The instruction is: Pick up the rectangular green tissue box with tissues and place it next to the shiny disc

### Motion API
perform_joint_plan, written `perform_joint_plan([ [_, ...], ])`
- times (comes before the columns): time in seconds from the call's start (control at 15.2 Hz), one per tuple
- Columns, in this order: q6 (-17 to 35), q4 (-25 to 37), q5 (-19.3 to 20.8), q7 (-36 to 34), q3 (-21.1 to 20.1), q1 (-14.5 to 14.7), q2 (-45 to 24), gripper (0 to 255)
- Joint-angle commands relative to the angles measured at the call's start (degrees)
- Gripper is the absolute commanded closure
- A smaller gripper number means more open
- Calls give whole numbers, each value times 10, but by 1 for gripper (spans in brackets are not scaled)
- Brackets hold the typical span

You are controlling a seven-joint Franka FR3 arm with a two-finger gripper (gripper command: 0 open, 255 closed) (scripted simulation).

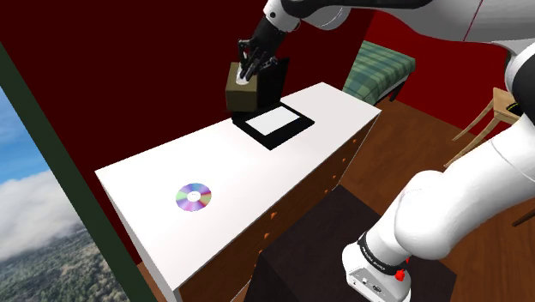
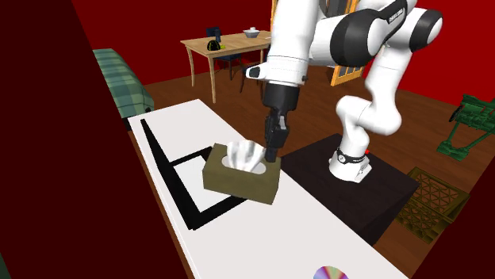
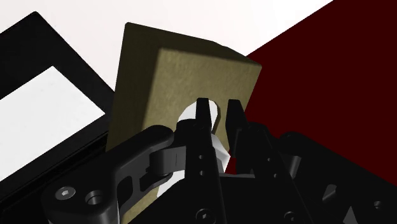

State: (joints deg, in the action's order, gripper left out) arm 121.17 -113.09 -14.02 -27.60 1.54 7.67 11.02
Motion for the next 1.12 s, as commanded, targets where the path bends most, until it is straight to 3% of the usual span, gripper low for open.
perform_joint_plan([
  [0.0,4,28,5,-26,-15,9,-26,255],
  [0.59,7,163,52,-146,-72,54,-145,255],
  [1.06,-23,326,106,-235,-96,103,-269,255],
])
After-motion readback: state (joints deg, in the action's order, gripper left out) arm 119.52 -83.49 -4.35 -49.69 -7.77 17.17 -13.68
